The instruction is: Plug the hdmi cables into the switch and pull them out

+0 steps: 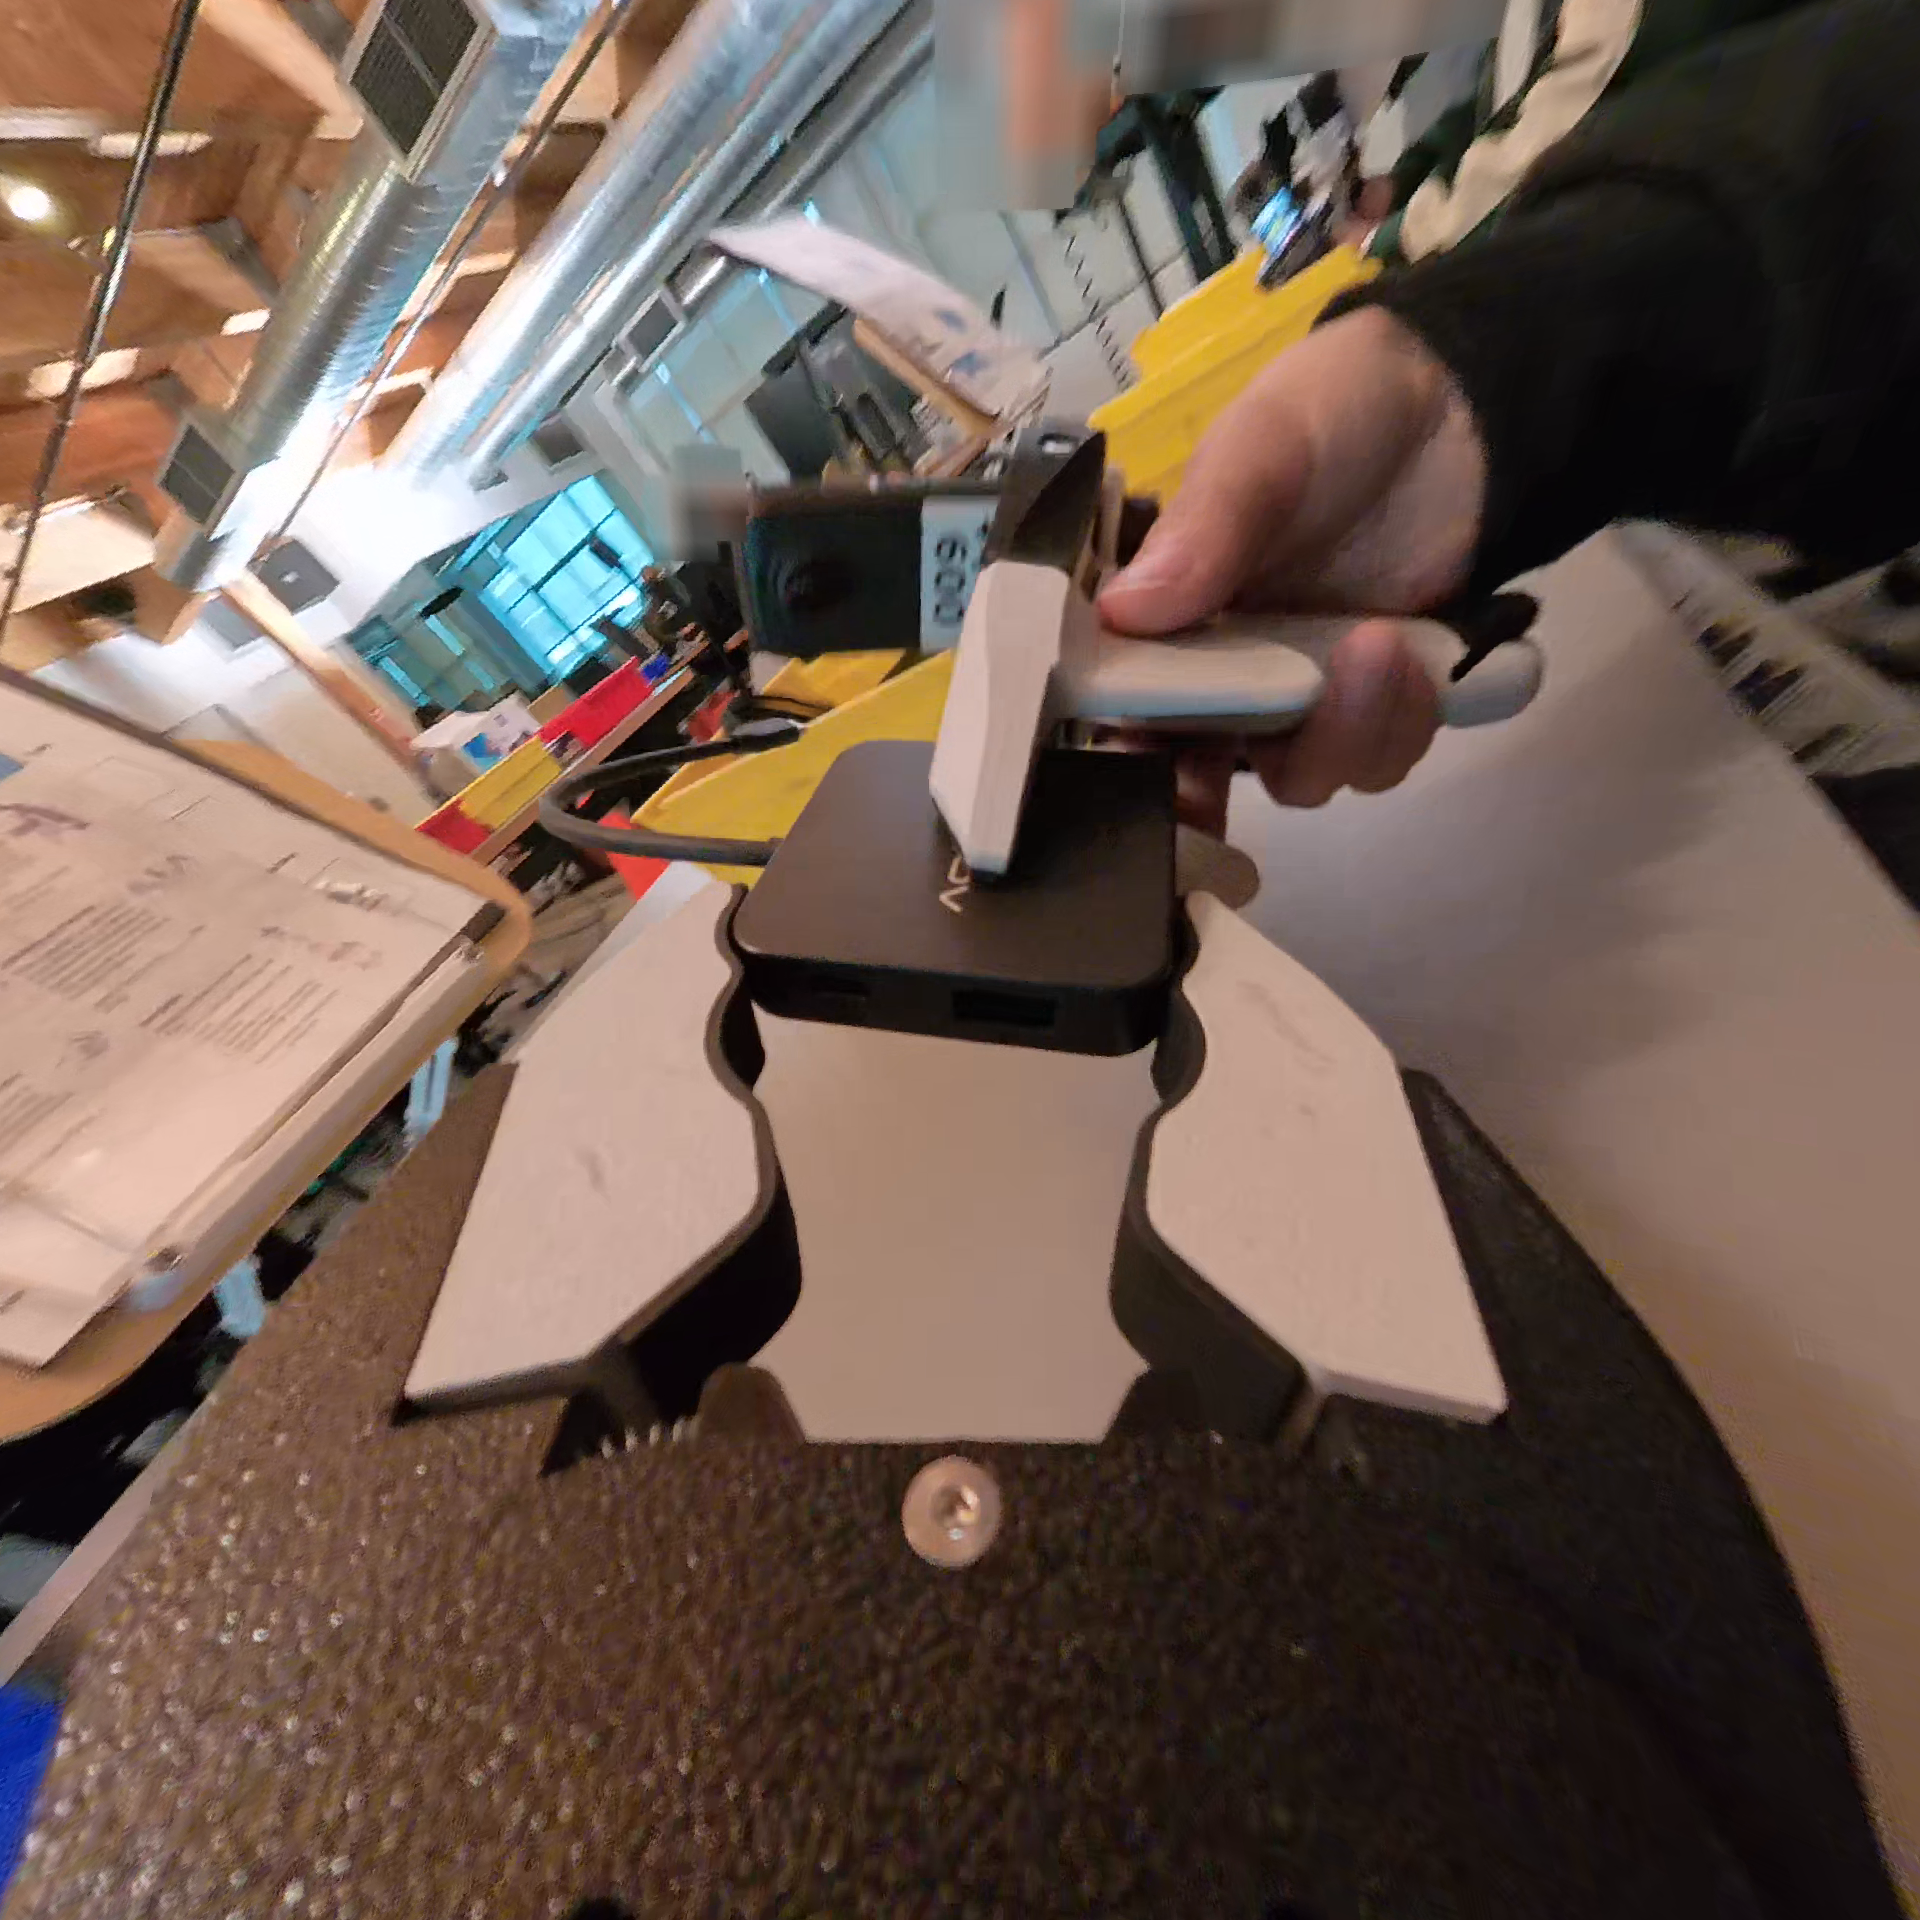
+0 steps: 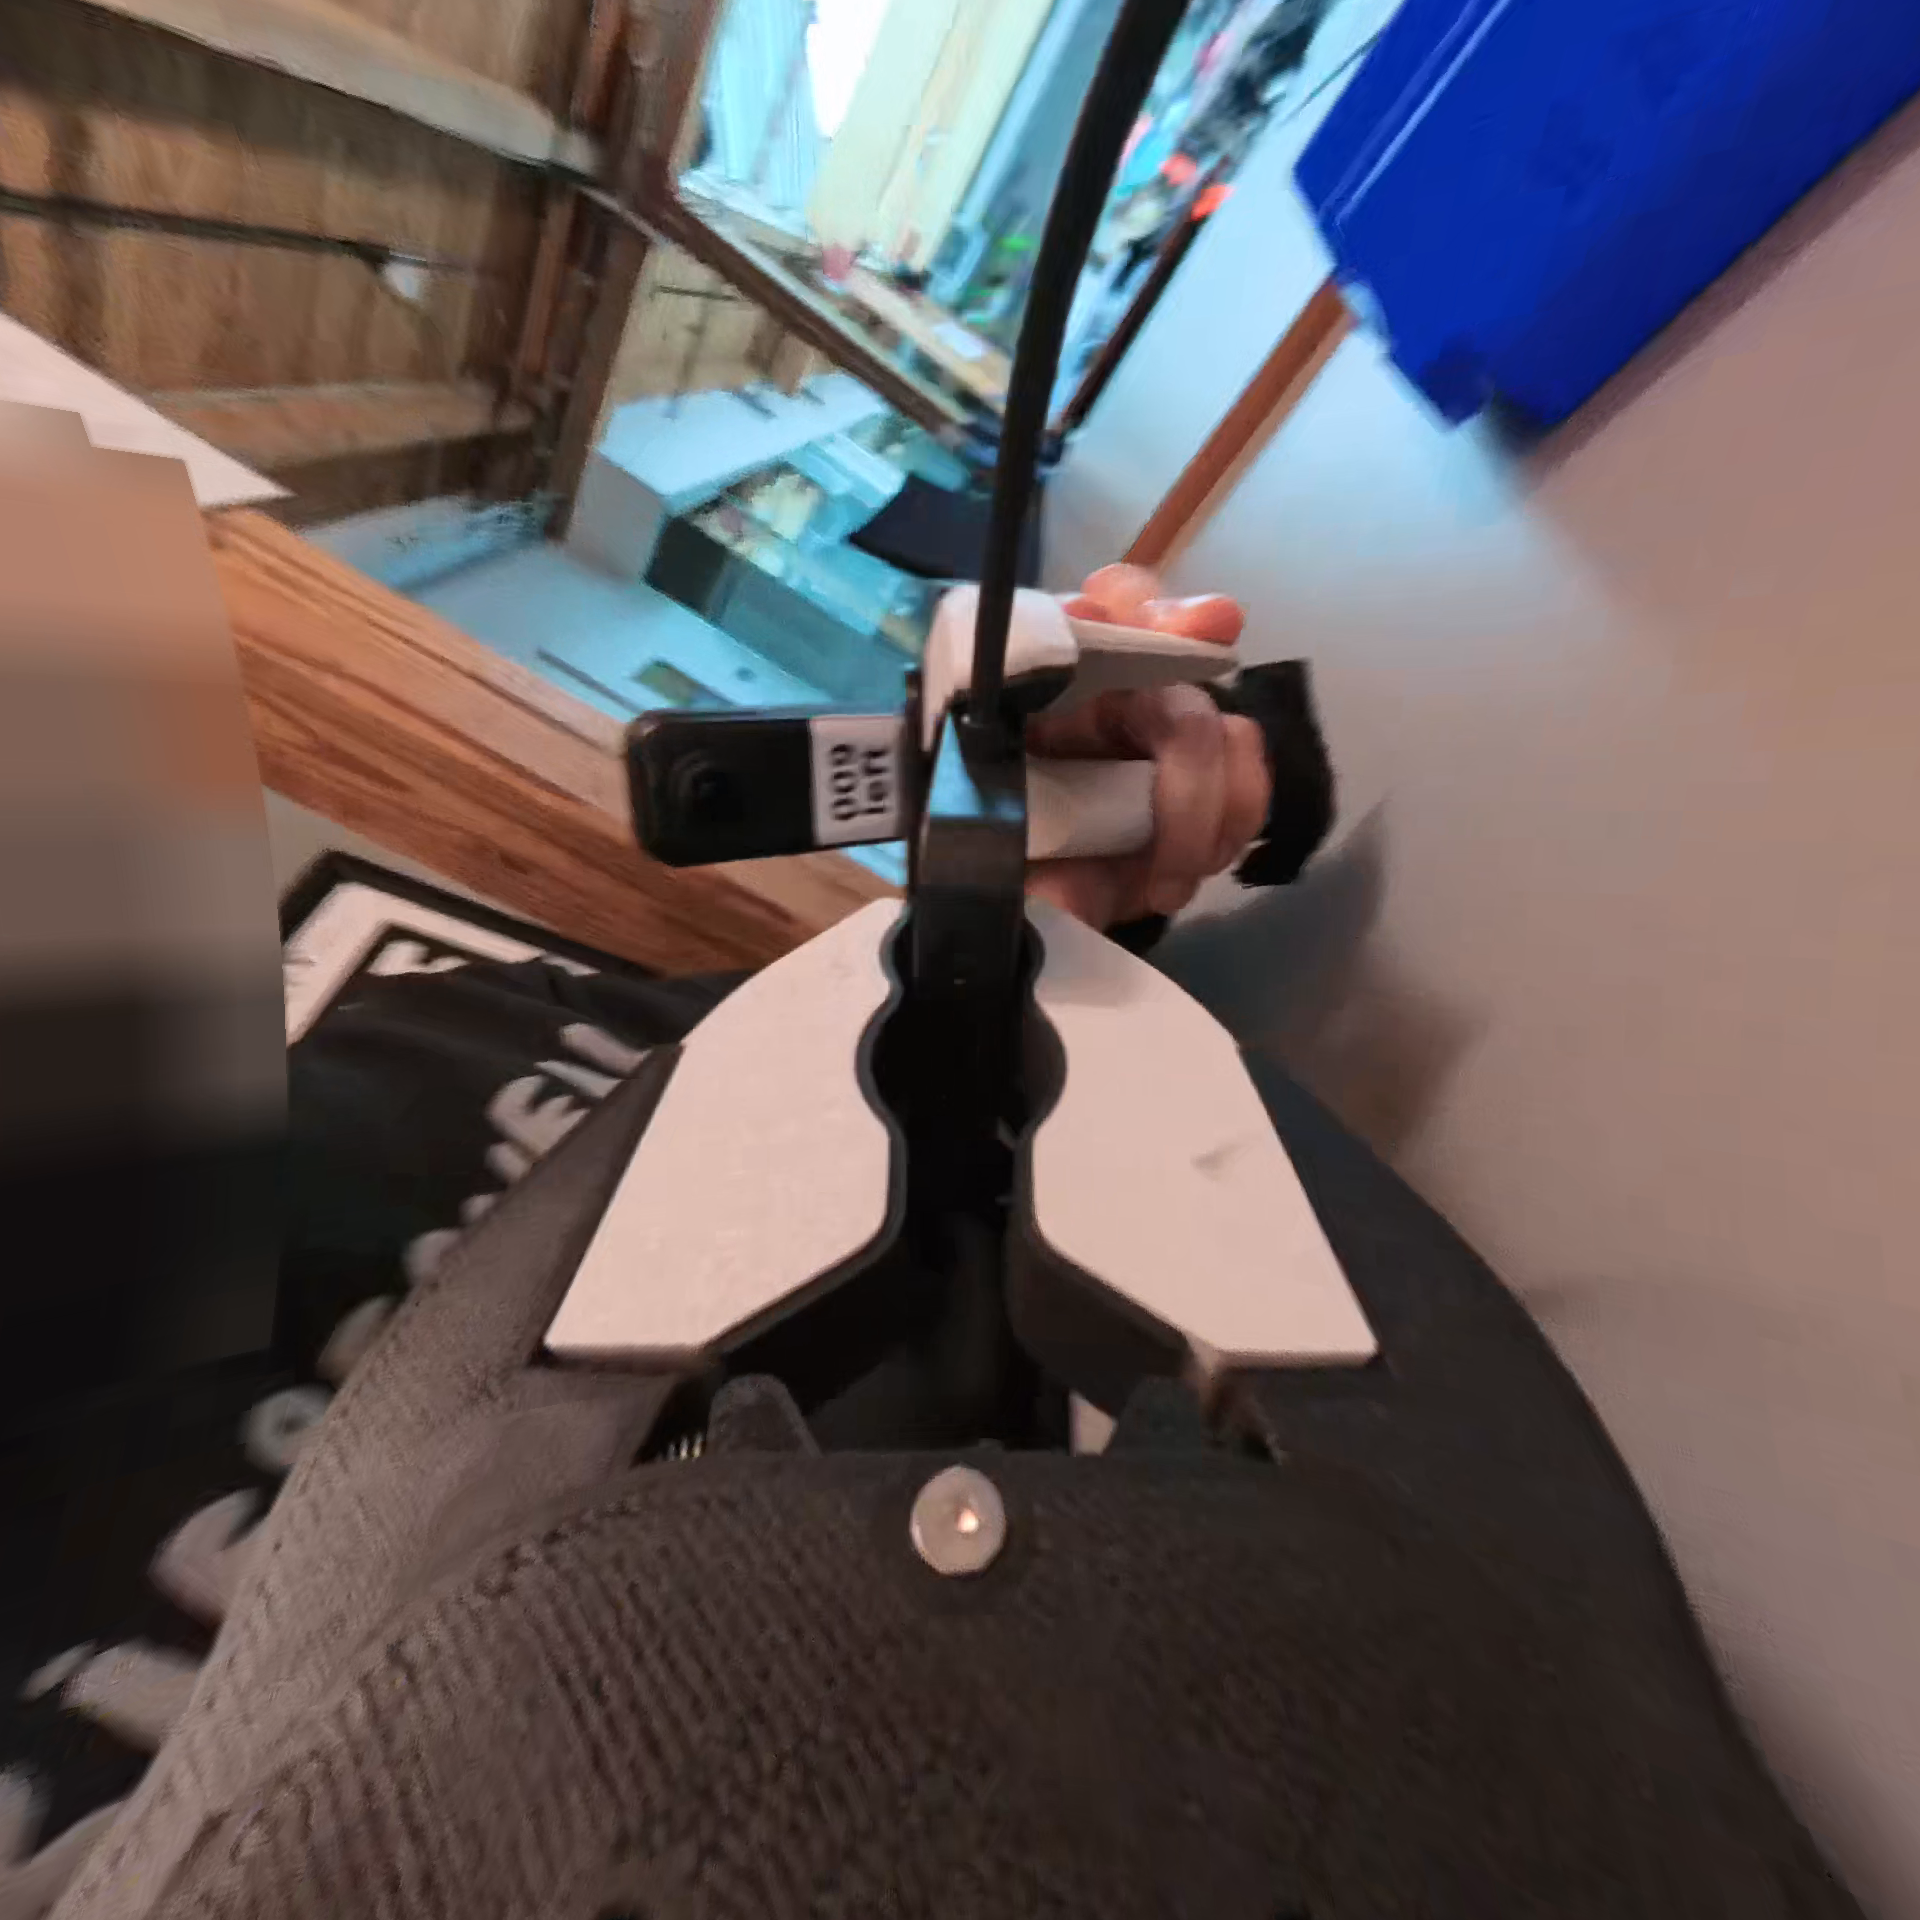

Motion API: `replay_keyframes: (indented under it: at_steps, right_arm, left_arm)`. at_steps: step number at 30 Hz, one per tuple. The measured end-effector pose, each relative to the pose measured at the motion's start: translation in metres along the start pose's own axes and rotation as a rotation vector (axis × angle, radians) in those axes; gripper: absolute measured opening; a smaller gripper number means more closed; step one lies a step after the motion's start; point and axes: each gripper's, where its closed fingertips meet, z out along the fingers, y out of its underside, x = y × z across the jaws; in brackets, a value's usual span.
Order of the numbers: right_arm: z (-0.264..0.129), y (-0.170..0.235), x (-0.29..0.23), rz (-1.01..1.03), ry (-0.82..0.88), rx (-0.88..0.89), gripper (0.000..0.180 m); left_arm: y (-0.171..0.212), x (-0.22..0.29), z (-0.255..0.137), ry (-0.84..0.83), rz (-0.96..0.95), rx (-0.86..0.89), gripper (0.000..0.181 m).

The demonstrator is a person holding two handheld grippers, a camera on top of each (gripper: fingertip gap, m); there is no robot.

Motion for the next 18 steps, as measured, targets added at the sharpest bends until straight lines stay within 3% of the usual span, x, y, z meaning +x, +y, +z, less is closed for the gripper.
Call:
replay_keyframes:
  at_steps: [5, 9, 11, 14, 18]
  right_arm:
    - [-0.009, -0.003, 0.014, -0.078, 0.126, -0.047, 0.014]
    - [-0.059, -0.042, 0.009, -0.25, 0.322, -0.024, 0.014]
    - [-0.108, -0.079, 0.009, -0.359, 0.532, -0.006, 0.014]
    - [-0.213, -0.129, 0.03, -0.493, 1.03, -0.132, 0.014]
    - [-0.331, -0.161, 0.054, -0.447, 1.476, -0.396, 0.014]
  left_arm:
    - [0.008, -0.004, 0.004, -0.053, -0.064, -0.022, 0.074]
    - [0.006, -0.011, -0.002, -0.071, -0.119, -0.007, 0.08]
    - [0.008, -0.015, -0.005, -0.079, -0.14, 0.0, 0.077]
    - [0.015, -0.018, -0.006, -0.092, -0.157, -0.006, 0.072]
    - [0.024, -0.016, -0.004, -0.08, -0.177, -0.023, 0.069]
